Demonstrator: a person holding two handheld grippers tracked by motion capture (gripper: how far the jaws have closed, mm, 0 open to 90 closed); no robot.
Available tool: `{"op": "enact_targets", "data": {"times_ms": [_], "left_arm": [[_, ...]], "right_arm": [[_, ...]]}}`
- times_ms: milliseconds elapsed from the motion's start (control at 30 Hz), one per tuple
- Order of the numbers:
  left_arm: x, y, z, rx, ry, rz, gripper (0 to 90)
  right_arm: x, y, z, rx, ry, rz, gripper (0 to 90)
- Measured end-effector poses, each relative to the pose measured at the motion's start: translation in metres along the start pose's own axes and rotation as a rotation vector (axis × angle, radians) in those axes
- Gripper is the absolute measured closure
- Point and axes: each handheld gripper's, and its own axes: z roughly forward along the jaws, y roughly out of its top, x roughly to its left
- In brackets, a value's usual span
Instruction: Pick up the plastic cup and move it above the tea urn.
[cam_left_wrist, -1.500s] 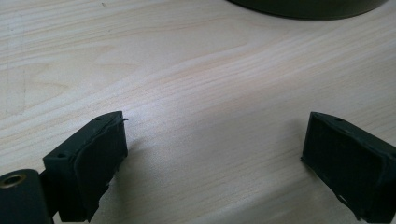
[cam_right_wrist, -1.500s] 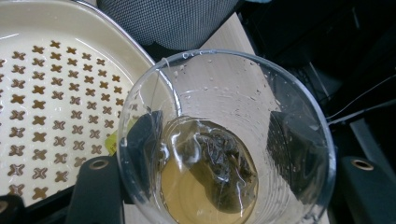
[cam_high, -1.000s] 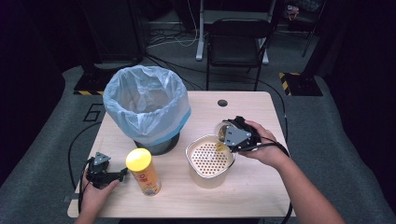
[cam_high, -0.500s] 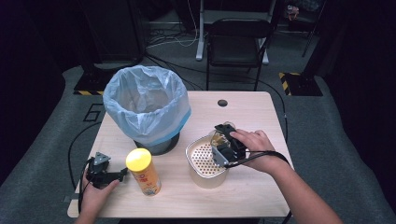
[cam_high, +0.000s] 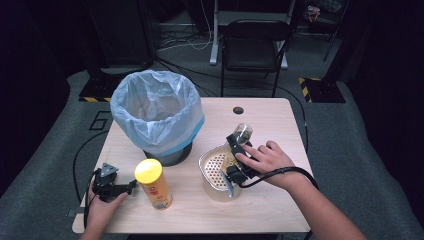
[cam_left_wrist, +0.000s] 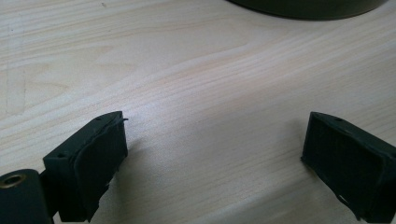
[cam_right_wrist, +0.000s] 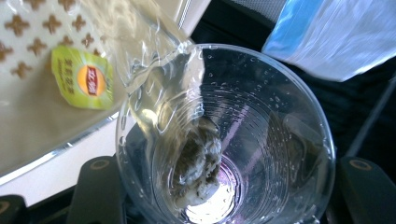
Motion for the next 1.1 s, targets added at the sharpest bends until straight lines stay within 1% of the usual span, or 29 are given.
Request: {"op": "enact_targets", "data": {"times_ms": [33, 67, 100, 133, 167, 200, 233, 267, 300, 367, 400, 433, 500, 533, 633, 733, 800, 1000, 1033, 1100], "left_arm": [[0.0, 0.0, 0.0, 0.0, 0.0, 0.0, 6.3], [0.0, 0.0, 0.0, 0.0, 0.0, 0.0, 6.3], [0.0, 0.0, 0.0, 0.0, 0.0, 0.0, 6.3], [0.0, 0.0, 0.0, 0.0, 0.0, 0.0, 6.3], [0.0, 0.0, 0.0, 0.0, 0.0, 0.0, 6.4], [0.0, 0.0, 0.0, 0.0, 0.0, 0.0, 6.3], [0.0, 0.0, 0.0, 0.0, 0.0, 0.0, 6.4], [0.0, 0.0, 0.0, 0.0, 0.0, 0.0, 6.3], [0.0, 0.0, 0.0, 0.0, 0.0, 0.0, 6.3], [0.0, 0.0, 0.0, 0.0, 0.0, 0.0, 6.4], [0.0, 0.0, 0.0, 0.0, 0.0, 0.001, 6.3], [0.0, 0.0, 0.0, 0.0, 0.0, 0.001, 6.3], [0.0, 0.0, 0.0, 0.0, 0.0, 0.0, 6.3], [0.0, 0.0, 0.0, 0.0, 0.0, 0.0, 6.4], [0.0, 0.0, 0.0, -0.004, 0.002, 0.0, 6.4], [0.0, 0.0, 0.0, -0.004, 0.002, 0.0, 6.3], [0.0, 0.0, 0.0, 0.0, 0.0, 0.0, 6.3], [0.0, 0.0, 0.0, 0.001, 0.0, 0.0, 6.4], [0.0, 0.0, 0.001, -0.012, 0.006, -0.002, 6.4], [0.0, 0.0, 0.001, -0.011, 0.006, -0.002, 6.4]], "right_arm": [[0.003, 0.002, -0.002, 0.019, -0.02, -0.012, 36.7], [0.004, 0.005, -0.002, 0.023, -0.033, -0.038, 36.7], [0.008, 0.007, -0.003, 0.025, -0.038, -0.048, 36.7], [0.007, 0.008, -0.003, 0.042, -0.058, -0.11, 36.7], [0.014, 0.01, -0.003, 0.049, -0.052, -0.078, 36.6], [0.023, 0.015, -0.004, 0.064, -0.087, 0.026, 36.5], [0.024, 0.017, -0.004, 0.057, -0.099, 0.022, 36.5], [0.024, 0.017, -0.004, 0.052, -0.11, -0.012, 36.5], [0.025, 0.018, -0.005, 0.065, -0.129, -0.08, 36.4], [0.025, 0.018, -0.005, 0.079, -0.123, -0.145, 36.3], [0.025, 0.017, -0.006, 0.079, -0.132, -0.164, 36.4], [0.024, 0.016, -0.006, 0.076, -0.125, -0.171, 36.3], [0.022, 0.015, -0.007, 0.091, -0.146, -0.157, 36.3], [0.02, 0.013, -0.008, 0.092, -0.141, -0.157, 36.2], [0.019, 0.013, -0.009, 0.089, -0.153, -0.134, 36.2], [0.02, 0.015, -0.009, 0.087, -0.161, -0.146, 36.2], [0.021, 0.016, -0.009, 0.081, -0.156, -0.159, 36.1], [0.019, 0.015, -0.009, 0.083, -0.159, -0.157, 36.2], [0.019, 0.016, -0.009, 0.083, -0.16, -0.151, 36.1], [0.02, 0.016, -0.01, 0.08, -0.162, -0.141, 36.1]]}}
